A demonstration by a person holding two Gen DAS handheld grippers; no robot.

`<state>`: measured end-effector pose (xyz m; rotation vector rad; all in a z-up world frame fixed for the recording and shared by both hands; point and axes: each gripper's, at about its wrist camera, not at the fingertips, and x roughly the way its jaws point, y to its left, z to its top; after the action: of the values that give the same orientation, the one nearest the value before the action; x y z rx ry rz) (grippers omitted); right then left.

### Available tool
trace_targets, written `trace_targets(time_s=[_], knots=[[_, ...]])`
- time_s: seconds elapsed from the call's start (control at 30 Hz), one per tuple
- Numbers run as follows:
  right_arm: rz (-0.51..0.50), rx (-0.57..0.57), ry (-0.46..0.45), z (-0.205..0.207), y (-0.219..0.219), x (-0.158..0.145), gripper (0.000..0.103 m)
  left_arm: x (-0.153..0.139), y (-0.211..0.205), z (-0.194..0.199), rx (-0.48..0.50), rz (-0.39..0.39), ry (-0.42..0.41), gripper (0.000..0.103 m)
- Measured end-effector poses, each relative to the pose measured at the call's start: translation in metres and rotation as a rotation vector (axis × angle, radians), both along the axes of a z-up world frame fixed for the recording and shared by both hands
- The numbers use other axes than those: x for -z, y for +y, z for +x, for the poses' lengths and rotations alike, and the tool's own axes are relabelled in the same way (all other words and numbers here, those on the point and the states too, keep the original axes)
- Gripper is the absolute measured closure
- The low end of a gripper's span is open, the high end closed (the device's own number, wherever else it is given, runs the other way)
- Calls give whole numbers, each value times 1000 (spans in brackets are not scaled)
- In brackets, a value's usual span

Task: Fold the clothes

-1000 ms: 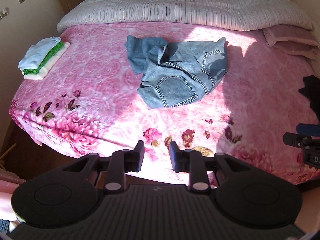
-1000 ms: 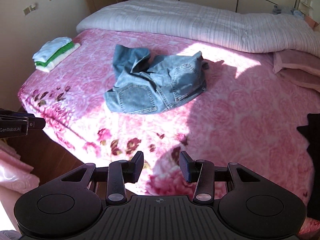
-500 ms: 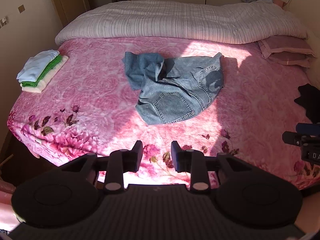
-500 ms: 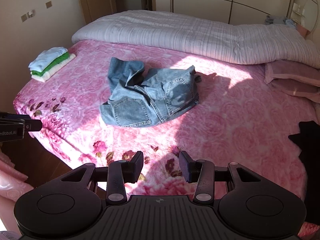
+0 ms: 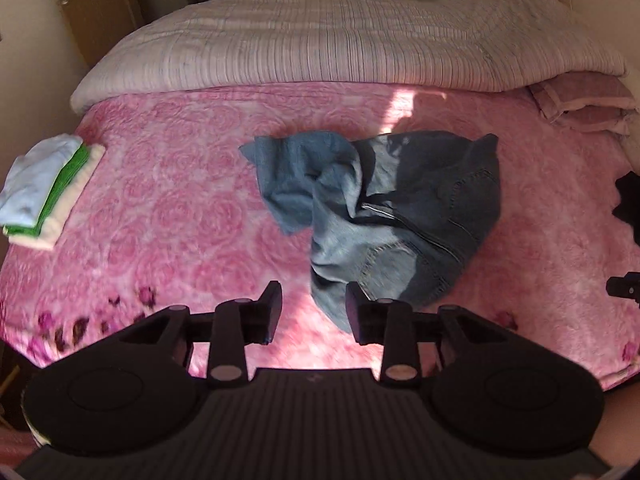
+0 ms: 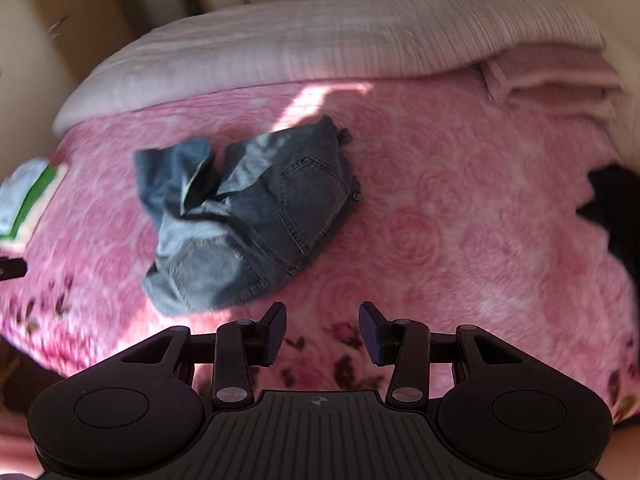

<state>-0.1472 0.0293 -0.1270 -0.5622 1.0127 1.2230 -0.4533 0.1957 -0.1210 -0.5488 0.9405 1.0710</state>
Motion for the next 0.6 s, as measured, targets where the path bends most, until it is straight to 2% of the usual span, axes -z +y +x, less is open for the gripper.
trace_targets(time_s=[0.1, 0.23, 0.4, 0.6], knots=[[-6, 96, 28, -2, 23, 3, 58, 4, 42, -1, 80, -14, 6, 72], [-21, 218, 78, -4, 43, 12, 44, 17, 90, 7, 166, -29, 15, 70], [-81, 335, 120, -4, 48, 30, 43, 39, 138, 17, 232, -95, 11, 70], [-136, 444, 153, 5, 56, 45, 42, 59, 164, 47, 291, -148, 19, 70]])
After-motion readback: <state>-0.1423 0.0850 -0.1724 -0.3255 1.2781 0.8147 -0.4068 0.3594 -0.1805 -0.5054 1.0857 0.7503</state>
